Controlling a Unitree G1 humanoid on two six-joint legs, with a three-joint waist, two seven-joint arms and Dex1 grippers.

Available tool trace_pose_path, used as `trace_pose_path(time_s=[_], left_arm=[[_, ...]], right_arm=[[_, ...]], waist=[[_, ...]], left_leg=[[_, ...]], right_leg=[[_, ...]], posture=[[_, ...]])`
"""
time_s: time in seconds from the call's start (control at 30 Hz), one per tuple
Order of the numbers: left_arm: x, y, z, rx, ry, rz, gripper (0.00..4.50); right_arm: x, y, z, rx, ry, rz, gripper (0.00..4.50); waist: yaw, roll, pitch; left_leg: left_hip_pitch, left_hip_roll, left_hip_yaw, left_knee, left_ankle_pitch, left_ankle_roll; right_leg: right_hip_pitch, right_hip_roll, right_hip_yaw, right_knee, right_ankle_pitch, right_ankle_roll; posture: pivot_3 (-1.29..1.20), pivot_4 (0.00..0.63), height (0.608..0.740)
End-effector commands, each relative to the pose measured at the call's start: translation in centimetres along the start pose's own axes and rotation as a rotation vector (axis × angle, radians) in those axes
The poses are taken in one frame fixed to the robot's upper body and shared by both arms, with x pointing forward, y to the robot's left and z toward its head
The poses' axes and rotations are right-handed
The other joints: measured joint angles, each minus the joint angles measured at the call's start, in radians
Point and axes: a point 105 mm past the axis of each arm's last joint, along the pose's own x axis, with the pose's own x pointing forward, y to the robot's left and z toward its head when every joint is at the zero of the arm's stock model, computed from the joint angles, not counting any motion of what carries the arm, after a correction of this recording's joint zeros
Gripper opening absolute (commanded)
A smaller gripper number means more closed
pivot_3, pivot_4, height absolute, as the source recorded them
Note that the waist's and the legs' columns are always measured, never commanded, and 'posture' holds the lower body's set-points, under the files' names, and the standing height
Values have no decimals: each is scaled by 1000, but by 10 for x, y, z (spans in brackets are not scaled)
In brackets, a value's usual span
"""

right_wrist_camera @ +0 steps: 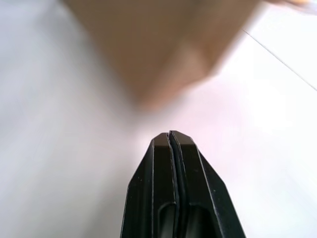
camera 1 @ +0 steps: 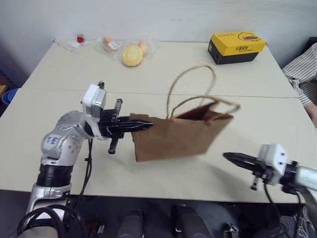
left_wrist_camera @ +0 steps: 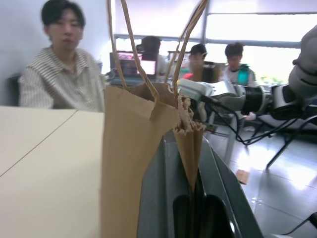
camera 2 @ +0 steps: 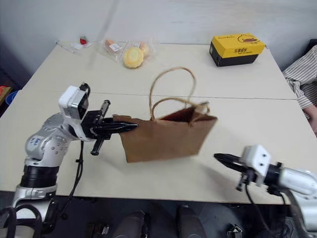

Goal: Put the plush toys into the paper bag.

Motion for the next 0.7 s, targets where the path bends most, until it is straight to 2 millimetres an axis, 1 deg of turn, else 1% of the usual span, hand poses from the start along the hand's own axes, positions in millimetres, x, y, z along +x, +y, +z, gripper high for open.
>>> trace_pose_path(time_s=[0.03,0.13,0.27,0.37,0.53,0.6,0.67,0.7], left_arm=[[4,-2,-4,44,-7,-69,6],[0,7,-26,69,37,-37,6],[-4,14,-45,174,116,-4,6],[-9,16,-48,203,128,21,6],[-23,8,-54,180,179,74,6],[-27,5,-53,177,189,103,405],[-30,3,-50,179,203,124,913],[-32,2,-48,188,209,138,1279]], right_arm=[[-24,-10,4,-56,12,-61,0],[-26,-6,-1,-49,10,-79,0],[-16,2,-4,-49,-16,-62,0],[-14,1,-2,-52,-30,-66,0],[-16,-4,0,-45,-35,-60,0],[-16,-7,1,-39,-41,-59,0],[-16,-10,4,-44,-46,-62,0],[-16,-9,3,-22,-39,-50,179]], waist=[[-2,0,0],[-2,0,0],[1,0,0],[2,0,0],[1,0,0],[1,0,0],[-1,0,0],[0,0,0]], left_leg=[[1,0,1,0,0,0],[3,1,2,0,-1,2],[2,1,2,3,-1,2],[1,1,2,4,-1,2],[1,1,2,5,-1,2],[1,1,1,5,-1,2],[1,1,2,5,-2,3],[1,1,2,5,-2,4]], right_leg=[[0,1,1,1,0,0],[0,2,3,3,0,0],[0,2,3,4,0,0],[0,1,3,4,0,0],[0,1,3,4,0,0],[0,0,3,4,0,0],[0,0,3,4,0,0],[0,0,3,5,0,0]], posture=[[0,150,740],[0,150,740],[0,150,740],[0,150,740],[0,150,740],[0,150,740],[0,150,740],[0,150,740]])
